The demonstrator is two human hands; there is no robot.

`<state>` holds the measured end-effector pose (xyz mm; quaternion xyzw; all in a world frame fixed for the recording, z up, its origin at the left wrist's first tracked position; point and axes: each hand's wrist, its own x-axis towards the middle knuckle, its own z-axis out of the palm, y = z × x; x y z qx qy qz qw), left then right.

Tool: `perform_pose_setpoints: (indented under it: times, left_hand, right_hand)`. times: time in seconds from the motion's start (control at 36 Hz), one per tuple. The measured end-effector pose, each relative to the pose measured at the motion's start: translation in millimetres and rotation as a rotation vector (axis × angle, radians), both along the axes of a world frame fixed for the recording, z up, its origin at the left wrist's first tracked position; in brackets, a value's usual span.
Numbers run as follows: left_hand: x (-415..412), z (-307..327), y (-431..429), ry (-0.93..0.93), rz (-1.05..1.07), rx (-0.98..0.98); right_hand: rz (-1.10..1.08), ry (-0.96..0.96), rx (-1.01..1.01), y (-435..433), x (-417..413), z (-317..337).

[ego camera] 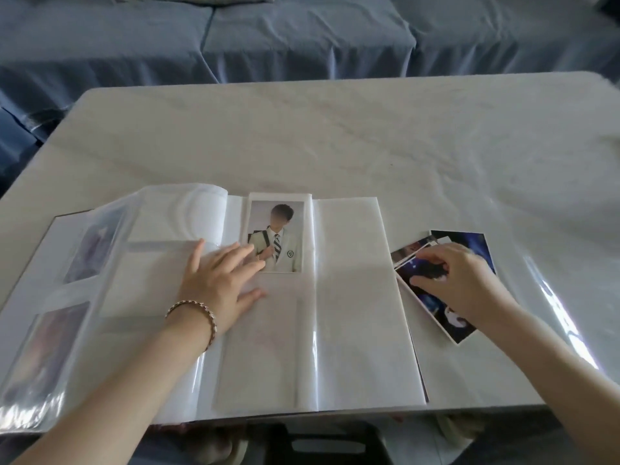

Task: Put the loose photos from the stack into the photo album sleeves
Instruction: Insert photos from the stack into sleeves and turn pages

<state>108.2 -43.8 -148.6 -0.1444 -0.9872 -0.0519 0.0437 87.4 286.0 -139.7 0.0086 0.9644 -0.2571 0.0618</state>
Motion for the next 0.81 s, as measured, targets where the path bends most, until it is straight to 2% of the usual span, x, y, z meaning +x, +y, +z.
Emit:
perform_pose_setpoints:
  times: [0.08, 0.17, 0.28, 0.33, 0.44, 0.53, 0.67, 0.81]
  left_hand:
    - [1.7, -0.4, 7.2, 0.089, -0.057, -0.023]
    - [4.2, -4.8, 11.7, 0.051, -0.02, 0.027]
    - [5.4, -7.5, 13.6, 0.069, -0.03, 0.004]
    - [5.2, -6.7, 13.2, 0.098, -0.045, -0.019]
    - [6.8, -4.6, 12.5, 0.066, -0.042, -0.046]
    - [7.7, -4.1, 12.3, 0.054, -0.047, -0.045]
    - [7.9, -4.3, 12.9, 0.076, -0.024, -0.03]
    - [10.0, -1.5, 13.0, 0.015, -0.016, -0.041]
  right_hand:
    - [-0.079, -0.125, 0.164, 24.1, 1.5, -5.1]
    - [-0.101, -0.227, 0.279, 33.6, 5.2, -12.3]
    - [-0.12, -0.227, 0.331, 34.2, 6.5, -17.9]
    - [-0.159, -0.183, 0.285, 36.2, 5.0, -19.3]
    - [-0.298, -0.098, 0.0, 44.9, 0.7, -19.9]
    - [-0.33, -0.014, -0.133, 48.9, -2.6, -17.8]
    - [-0.406, 0.076, -0.24, 52.6, -10.8, -9.0]
    - [-0.384, 0.099, -0.293, 52.8, -12.9, -6.2]
